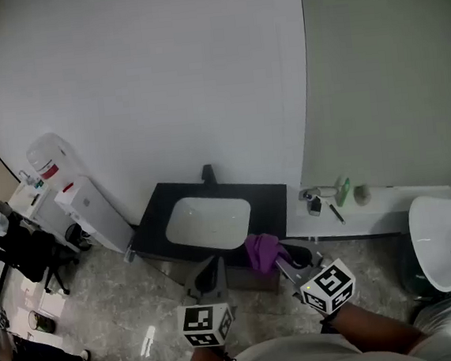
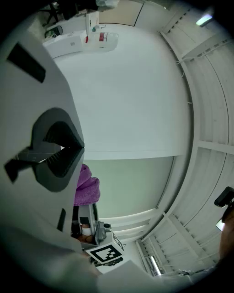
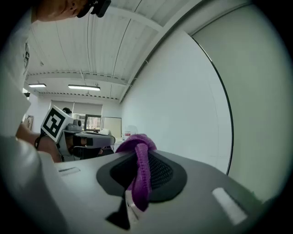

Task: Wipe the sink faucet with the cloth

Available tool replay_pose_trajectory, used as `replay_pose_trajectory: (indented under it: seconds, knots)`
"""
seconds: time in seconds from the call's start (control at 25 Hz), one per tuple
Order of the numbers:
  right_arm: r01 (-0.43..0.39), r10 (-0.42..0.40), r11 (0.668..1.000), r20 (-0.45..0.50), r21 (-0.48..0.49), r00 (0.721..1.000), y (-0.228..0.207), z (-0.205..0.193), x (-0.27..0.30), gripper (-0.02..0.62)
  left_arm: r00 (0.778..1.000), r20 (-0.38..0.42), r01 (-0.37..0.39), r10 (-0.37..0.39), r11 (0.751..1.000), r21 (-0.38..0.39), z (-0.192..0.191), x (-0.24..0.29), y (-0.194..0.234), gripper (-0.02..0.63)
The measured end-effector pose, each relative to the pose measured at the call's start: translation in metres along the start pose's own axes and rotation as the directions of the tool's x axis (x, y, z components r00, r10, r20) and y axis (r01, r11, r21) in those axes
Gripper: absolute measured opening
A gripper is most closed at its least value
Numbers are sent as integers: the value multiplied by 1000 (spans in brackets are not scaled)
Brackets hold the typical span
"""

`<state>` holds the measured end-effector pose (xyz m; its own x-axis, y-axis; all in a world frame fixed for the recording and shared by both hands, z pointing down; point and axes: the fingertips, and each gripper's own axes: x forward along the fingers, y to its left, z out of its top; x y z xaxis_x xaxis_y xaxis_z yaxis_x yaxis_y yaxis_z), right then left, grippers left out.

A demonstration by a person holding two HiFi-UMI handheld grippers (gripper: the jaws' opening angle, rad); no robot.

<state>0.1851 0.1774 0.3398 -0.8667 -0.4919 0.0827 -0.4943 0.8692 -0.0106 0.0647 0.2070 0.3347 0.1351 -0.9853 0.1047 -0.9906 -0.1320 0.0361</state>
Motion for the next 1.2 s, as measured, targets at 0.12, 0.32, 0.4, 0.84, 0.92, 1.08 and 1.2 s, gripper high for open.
replay_pose_trajectory:
  seconds: [0.12, 0.32, 0.4, 0.84, 0.92, 1.08, 1.2]
  knots:
    - [-3, 3, 1000, -2, 2, 1000, -3, -2, 1, 52, 1000, -1, -6, 6, 1000, -4, -1, 2, 2, 6]
    - [-8, 8, 1000, -1, 7, 1000, -4, -4, 2, 52, 1000, -3, -9, 9, 1000, -5, -4, 4, 3, 6]
    - [-7, 7, 1000, -3, 8, 1000, -4, -5, 5, 52, 1000, -4, -9, 9, 1000, -7, -5, 4, 7, 6]
    - [18, -19, 999, 24, 28, 1000, 23, 2, 28, 54, 1000, -4, 14, -15, 999, -31, -7, -20, 50, 6]
    - [29, -30, 999, 26, 39, 999, 31, 2, 34, 54, 999, -10, 33, -33, 999, -25, -9, -27, 57, 6]
    - [45, -47, 997, 40, 61, 998, 53, 5, 47, 55, 998, -21, 64, -64, 998, 1, -10, -42, 77, 6]
    - [65, -66, 996, 27, 67, 997, 66, 0, 56, 55, 997, -25, 71, -71, 997, -8, -14, -50, 98, 6]
